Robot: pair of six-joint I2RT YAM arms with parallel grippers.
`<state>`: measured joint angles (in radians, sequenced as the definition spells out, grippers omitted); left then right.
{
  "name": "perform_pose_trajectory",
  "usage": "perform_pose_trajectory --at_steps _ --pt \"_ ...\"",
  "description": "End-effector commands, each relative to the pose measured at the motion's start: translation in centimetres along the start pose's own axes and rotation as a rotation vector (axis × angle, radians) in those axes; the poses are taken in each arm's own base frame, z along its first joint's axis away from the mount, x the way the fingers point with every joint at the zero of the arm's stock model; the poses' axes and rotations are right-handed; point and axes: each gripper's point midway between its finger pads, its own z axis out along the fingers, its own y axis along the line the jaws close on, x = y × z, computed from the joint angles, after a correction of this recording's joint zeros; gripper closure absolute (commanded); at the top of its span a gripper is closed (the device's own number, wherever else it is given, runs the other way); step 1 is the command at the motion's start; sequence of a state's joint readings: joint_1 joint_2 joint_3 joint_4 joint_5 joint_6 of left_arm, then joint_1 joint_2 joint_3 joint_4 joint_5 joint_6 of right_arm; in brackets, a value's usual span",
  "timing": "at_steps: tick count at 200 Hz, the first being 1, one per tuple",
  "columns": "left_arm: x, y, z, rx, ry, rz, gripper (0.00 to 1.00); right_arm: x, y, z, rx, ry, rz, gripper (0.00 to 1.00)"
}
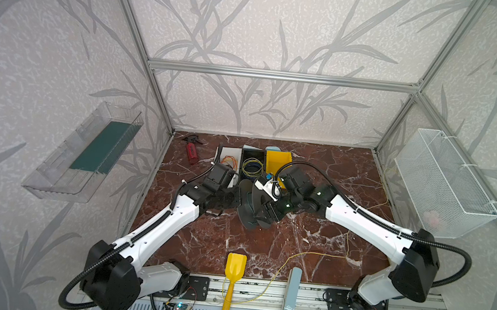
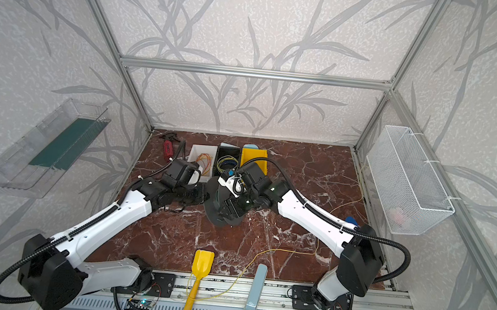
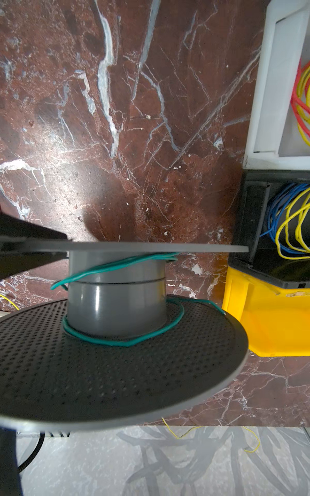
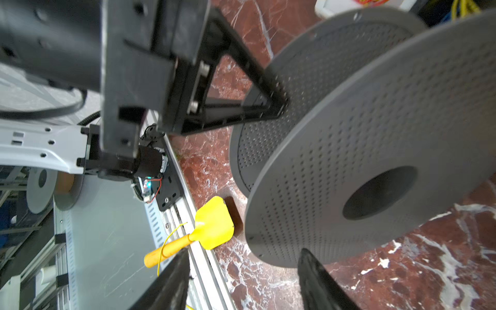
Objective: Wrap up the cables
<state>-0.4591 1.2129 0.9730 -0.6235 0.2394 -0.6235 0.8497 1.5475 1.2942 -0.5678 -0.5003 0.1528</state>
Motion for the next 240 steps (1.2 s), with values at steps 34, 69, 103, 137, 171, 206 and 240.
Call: perform_pose_trajectory --at_steps 34,69,103,137,171,206,240 --pt "-1.9 -0.9 -3.7 -0.062 0.000 0.061 1.00 5.3 6.1 -0.1 -0.142 0.108 -0.224 0.39" --pt "-2.4 -1.1 -4.3 -0.087 -0.007 0.062 1.00 8.9 7.4 1.7 -0.153 0.183 -0.279 0.43" --pt "-2.3 -0.5 -4.1 -0.188 0.040 0.088 1.00 12.6 8.7 3.9 -0.138 0.254 -0.409 0.43" --pt "-2.0 -0.3 -3.8 -0.180 0.030 0.069 1.00 15.5 10.1 6.8 -0.162 0.329 -0.502 0.43" --pt "-1.5 0.0 -3.4 -0.174 0.040 0.062 1.00 19.0 11.3 9.0 -0.179 0.413 -0.594 0.44" --pt "-1.4 0.0 -3.0 -0.169 0.044 0.061 1.00 20.3 11.8 10.6 -0.205 0.420 -0.614 0.45" --pt "-1.1 -0.1 -2.8 -0.153 0.051 0.046 1.00 20.7 10.7 12.7 -0.158 0.436 -0.633 0.46"
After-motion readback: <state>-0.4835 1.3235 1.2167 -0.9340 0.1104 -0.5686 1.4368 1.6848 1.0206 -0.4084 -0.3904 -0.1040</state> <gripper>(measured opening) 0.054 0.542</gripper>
